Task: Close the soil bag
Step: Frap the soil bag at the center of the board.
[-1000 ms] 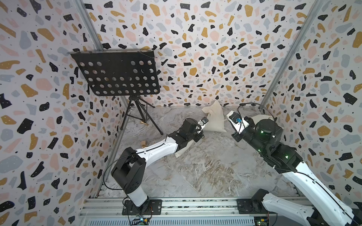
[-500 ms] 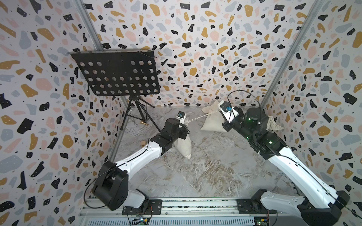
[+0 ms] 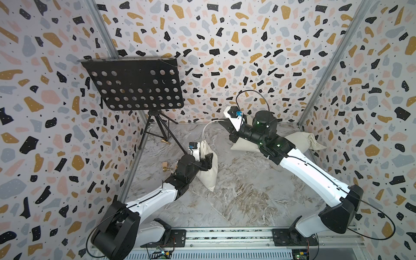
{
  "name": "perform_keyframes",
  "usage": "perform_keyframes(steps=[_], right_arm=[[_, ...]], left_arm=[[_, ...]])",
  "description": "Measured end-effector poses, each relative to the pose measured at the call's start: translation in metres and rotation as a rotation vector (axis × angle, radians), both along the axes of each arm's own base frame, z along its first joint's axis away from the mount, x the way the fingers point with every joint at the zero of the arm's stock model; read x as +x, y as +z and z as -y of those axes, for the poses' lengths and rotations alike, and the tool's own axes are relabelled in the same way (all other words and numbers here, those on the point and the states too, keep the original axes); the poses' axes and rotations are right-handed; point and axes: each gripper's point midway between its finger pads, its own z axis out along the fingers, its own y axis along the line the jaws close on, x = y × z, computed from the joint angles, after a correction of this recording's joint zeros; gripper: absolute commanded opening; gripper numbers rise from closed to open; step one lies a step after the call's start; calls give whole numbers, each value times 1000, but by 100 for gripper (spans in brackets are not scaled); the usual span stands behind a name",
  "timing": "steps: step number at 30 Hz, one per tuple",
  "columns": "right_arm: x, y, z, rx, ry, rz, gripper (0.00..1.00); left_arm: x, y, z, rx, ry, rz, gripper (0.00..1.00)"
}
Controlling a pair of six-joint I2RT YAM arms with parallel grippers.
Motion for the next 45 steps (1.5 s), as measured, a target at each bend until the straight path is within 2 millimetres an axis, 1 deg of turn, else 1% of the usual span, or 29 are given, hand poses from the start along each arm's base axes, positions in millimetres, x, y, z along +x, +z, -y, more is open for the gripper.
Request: perform_keyframes(steps=[3,5,7,10,15,18,21,27,31,34,38,40,43,44,45], right_arm=[[-10,2,-6,3,41,3,0],[-13,3,-6,3,52,5,0],[-16,4,-5,1,59,7,0],[-23,7,-3,-4,74,10,0],[-29,13,-3,-15,91,18,0],[-32,13,-2,-24,98,20,0],[-34,13,-1,-34,99,25,0],[-38,17,5,-39,97,40,0],[-39,22,8,-38,86,55,0],[-40,25,11,-38,75,69,0],[-42,28,15,-45,64,84,0],[-42,28,18,-51,52,91,0],[-39,22,24,-68,20,97,0],[-39,18,26,-76,7,95,7],[-37,15,28,-83,-5,94,17]], left_arm=[[-14,41,-1,57,-64,134,89],[-21,64,0,95,-96,211,91],[-26,82,1,133,-133,269,91],[-29,98,8,202,-198,316,89],[-24,114,21,266,-296,332,87],[-18,122,35,284,-376,336,87],[-18,125,50,280,-468,334,86],[-16,125,73,255,-593,320,79],[-13,129,81,238,-631,318,68],[-10,137,83,227,-634,321,55],[-7,157,83,205,-612,340,27],[-6,171,82,196,-597,356,18],[-6,190,79,177,-575,375,0],[-7,195,78,177,-569,380,0],[-7,198,77,167,-563,370,0]])
